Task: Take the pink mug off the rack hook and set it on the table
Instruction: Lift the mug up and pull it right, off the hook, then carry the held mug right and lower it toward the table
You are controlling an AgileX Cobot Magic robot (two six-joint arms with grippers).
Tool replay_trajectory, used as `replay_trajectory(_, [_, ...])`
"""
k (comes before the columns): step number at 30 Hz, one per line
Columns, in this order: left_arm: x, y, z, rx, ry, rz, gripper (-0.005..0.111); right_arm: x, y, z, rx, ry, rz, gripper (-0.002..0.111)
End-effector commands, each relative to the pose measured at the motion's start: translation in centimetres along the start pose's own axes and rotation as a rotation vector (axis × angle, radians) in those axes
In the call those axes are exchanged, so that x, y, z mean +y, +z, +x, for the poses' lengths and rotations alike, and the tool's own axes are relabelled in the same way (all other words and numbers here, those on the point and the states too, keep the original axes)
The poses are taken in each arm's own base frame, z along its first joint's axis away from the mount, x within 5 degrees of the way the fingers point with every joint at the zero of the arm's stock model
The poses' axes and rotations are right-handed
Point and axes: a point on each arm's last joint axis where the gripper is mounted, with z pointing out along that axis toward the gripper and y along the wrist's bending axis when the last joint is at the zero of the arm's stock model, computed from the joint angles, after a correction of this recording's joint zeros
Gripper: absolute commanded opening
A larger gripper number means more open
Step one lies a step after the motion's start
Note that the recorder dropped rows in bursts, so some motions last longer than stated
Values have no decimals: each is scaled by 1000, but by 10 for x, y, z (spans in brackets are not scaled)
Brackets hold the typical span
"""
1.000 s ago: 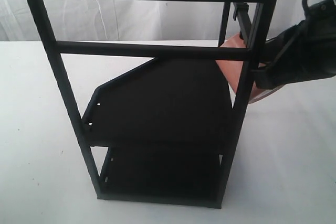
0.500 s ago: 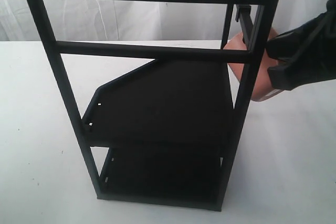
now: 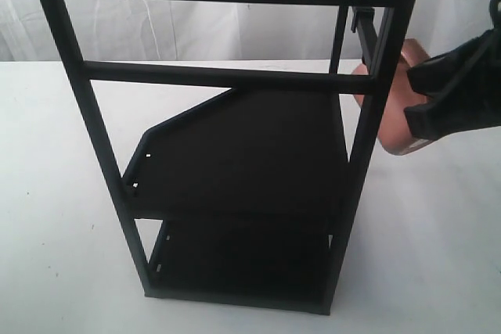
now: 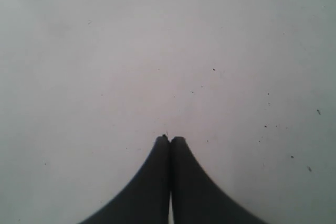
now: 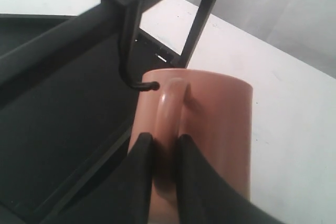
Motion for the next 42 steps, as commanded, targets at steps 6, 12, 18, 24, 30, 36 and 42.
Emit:
replay_trajectory(6, [0, 0, 1, -1, 5, -5, 0, -4, -3, -3, -52, 15, 45, 0])
replay_trajectory(12, [0, 0, 1, -1, 5, -5, 0, -8, -15, 9, -141, 44, 121, 0])
replay_trajectory(18, [0, 0, 1, -1, 5, -5, 0, -12, -36, 29, -275, 10, 231, 0])
replay_trajectory(24, [0, 0, 1, -1, 5, -5, 0, -4, -45, 56, -406, 2, 211, 0])
replay_trajectory(30, [0, 0, 1, -1, 5, -5, 0, 4, -47, 67, -474, 92, 132, 0])
replay_trajectory(36, [0, 0, 1, -1, 5, -5, 0, 5, -47, 66, -500, 418, 39, 0])
replay_trajectory(42, [0, 0, 1, -1, 5, -5, 0, -1, -45, 73, -443, 460, 109, 0])
